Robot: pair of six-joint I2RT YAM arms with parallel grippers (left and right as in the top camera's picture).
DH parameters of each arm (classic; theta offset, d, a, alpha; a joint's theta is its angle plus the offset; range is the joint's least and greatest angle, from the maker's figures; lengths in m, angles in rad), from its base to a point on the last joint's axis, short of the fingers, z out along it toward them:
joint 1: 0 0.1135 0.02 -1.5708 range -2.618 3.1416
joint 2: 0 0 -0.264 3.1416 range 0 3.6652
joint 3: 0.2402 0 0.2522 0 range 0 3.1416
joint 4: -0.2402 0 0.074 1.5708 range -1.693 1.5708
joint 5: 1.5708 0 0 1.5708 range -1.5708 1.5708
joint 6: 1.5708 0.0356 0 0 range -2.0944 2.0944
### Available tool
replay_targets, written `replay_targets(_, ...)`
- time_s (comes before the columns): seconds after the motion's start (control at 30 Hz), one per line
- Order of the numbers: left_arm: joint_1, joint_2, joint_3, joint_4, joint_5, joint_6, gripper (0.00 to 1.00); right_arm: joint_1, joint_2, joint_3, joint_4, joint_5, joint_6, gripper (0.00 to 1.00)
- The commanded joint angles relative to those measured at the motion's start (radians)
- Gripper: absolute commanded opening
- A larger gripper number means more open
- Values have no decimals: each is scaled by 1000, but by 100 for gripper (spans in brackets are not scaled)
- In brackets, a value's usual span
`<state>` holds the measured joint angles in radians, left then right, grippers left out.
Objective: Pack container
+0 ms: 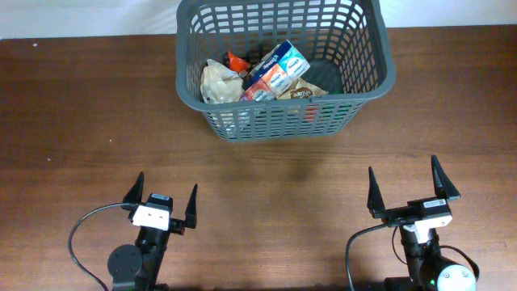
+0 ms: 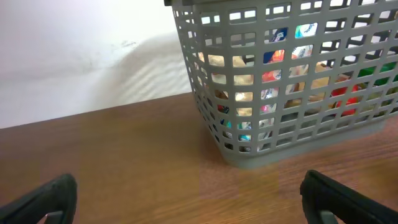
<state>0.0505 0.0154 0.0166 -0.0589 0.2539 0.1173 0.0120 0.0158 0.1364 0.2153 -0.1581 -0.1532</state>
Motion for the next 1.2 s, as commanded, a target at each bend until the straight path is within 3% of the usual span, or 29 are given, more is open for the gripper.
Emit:
replay_targets(0.0,-5,-10,-8,-1,-6,19,99,9,-13,-31,-2,13,12,99)
replay_targets(0.4,-5,-10,-8,-1,-6,19,99,10,-13,-131,-10,13,12,99)
replay_targets(0.97,-5,-10,-8,-1,-7,19,99,9,-13,-131,-283,13,13,99)
replay_targets(1.17,-5,-10,-8,-1,-6,19,99,9,-12,-131,-282,12,13,99)
